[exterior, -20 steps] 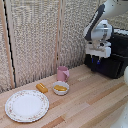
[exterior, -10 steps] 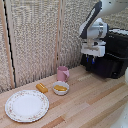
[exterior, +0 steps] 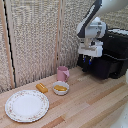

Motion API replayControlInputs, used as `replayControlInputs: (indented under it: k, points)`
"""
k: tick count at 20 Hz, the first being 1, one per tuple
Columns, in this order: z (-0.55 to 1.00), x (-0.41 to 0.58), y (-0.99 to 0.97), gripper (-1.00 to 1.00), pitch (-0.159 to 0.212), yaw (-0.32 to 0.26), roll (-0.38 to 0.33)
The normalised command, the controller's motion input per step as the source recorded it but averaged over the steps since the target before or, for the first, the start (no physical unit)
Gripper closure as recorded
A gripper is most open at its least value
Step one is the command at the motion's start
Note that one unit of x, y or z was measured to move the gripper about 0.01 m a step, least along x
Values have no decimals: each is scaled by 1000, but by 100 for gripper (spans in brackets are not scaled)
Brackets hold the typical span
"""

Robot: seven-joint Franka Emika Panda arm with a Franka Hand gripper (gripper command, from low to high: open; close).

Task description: Please go towards the air fryer and gently seize its handle using your gripper. Slowly reveal the interior of the air fryer by pulling the handle outward. Head to the bowl filled with hot dogs and firmly but gently grasp it. Carefully place it inside the now-open air fryer.

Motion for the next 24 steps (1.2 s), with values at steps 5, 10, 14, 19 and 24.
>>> replayControlInputs:
  k: [5, 10, 14, 19, 24]
  points:
    - [-242, 41, 409, 100, 28, 1, -12]
    - [-355, 19, 487, 100, 46, -24, 3]
    - [-224, 4, 436, 100, 45, -14, -1]
    - [-40, -10, 165, -100, 23, -7, -27]
    - [253, -44, 20, -100, 23, 0, -2]
